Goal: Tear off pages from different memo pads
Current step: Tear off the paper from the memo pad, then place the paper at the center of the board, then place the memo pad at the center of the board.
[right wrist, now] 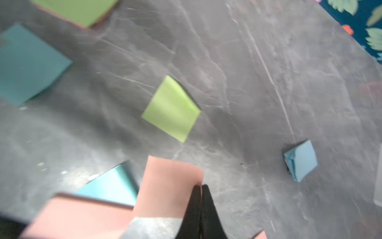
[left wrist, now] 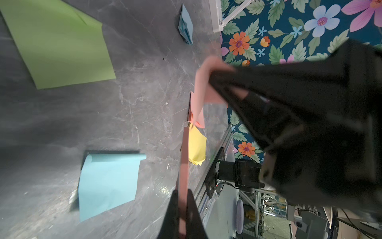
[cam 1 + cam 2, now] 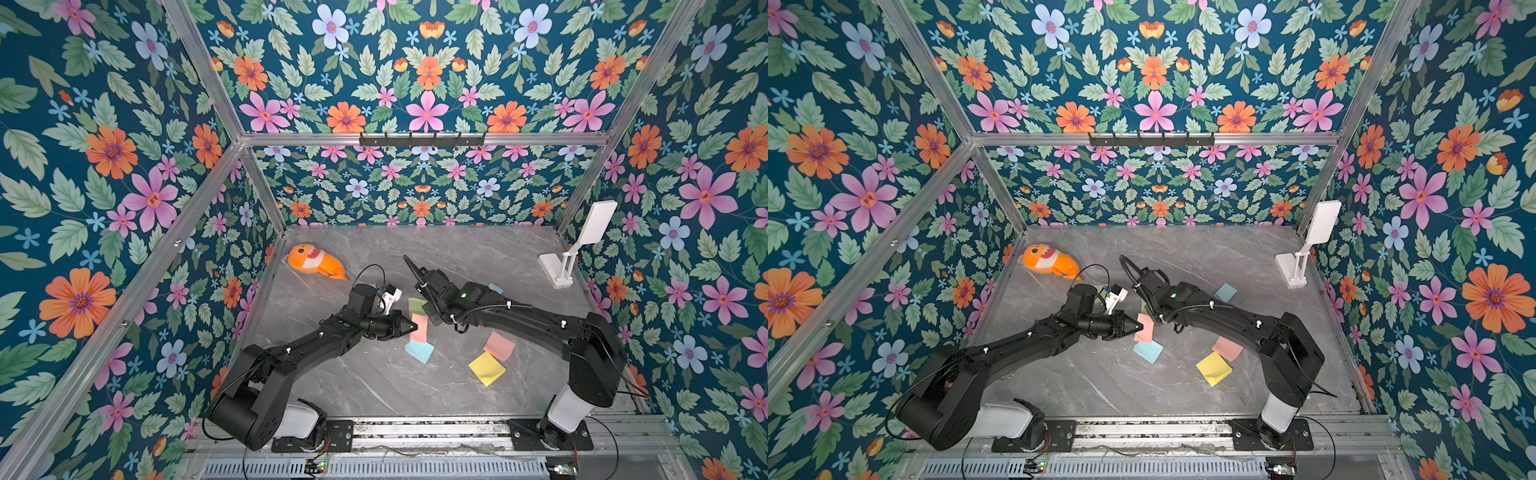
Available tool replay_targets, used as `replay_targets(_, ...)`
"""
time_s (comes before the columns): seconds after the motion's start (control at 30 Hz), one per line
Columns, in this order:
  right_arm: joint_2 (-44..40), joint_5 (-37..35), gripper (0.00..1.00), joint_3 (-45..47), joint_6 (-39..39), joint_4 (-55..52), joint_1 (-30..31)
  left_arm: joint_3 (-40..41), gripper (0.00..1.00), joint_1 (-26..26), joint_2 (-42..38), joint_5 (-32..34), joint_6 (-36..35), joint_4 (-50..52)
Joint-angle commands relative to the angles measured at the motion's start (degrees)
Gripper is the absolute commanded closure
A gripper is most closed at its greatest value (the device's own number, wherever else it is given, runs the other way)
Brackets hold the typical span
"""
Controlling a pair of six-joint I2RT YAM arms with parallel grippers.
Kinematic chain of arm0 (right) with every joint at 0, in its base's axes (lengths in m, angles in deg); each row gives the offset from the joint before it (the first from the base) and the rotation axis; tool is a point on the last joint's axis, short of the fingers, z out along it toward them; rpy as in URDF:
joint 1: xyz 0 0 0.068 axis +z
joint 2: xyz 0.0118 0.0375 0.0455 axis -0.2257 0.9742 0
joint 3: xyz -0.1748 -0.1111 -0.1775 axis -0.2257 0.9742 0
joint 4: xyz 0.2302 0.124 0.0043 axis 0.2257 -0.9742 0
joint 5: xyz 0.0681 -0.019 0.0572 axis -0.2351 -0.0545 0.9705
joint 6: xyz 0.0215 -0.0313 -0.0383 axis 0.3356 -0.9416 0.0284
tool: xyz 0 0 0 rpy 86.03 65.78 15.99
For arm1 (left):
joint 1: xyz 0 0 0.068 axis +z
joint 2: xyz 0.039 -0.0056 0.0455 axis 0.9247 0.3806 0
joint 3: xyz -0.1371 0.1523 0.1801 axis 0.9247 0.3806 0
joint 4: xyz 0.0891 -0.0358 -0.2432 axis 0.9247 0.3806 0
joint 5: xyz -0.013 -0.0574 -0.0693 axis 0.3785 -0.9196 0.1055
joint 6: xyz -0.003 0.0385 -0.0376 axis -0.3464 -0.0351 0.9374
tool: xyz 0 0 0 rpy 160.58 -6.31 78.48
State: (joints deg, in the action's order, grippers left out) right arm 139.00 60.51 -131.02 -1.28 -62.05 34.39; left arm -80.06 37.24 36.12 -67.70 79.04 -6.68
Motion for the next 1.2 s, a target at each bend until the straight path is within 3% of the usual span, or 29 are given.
replay_targets(0.0, -1.15, -0.87, 1.00, 0.61, 2.76, -0.29, -2.69, 1.04, 1.00, 0.50, -0.65, 0.92, -1.07, 0.52)
replay_targets(0.13, 0.97, 1.06, 1.00, 0.27, 3.07, -1.49, -3.76, 2.07, 1.00, 2.03, -1.89, 2.39, -2.48, 3.02)
replay_targets(0.3, 9.74, 1.00, 1.00, -1.12, 5.54, -6.34, -3.93, 1.67, 1.00, 3.00, -4.68, 10.81, -7.90, 15.39)
replay_targets(0.4, 12.03, 8.26, 0.86, -0.27, 6.91, -5.15, -3.68, 3.60, 1.00, 3.49, -6.80, 13.00, -6.41, 16.92)
replay_targets(0.63, 6.26, 37.30, 0.43, 6.22, 11.41, 2.63, -8.41, 5.46, 1.00, 3.59, -9.92, 19.68, -3.37, 24.81)
replay_targets(0.7, 4.82, 41.06, 0.38, 5.94, 11.82, 2.16, -9.82, 5.03, 1.00, 3.59, -11.72, 22.42, -2.55, 28.68)
replay_targets(0.83, 0.07, 33.31, 0.37, 4.24, 12.67, 0.32, -10.21, 6.88, 1.00, 3.59, -16.13, 28.58, -0.64, 33.89)
replay_targets(0.93, -1.20, 27.87, 0.38, 3.22, 12.36, 0.96, -10.25, 9.03, 1.00, 3.59, -16.07, 27.74, 1.19, 32.01)
replay_targets(1.17, -0.59, 30.81, 0.43, 5.60, 13.65, 7.84, -9.66, 6.33, 1.00, 3.59, -9.96, 34.17, -1.74, 37.18)
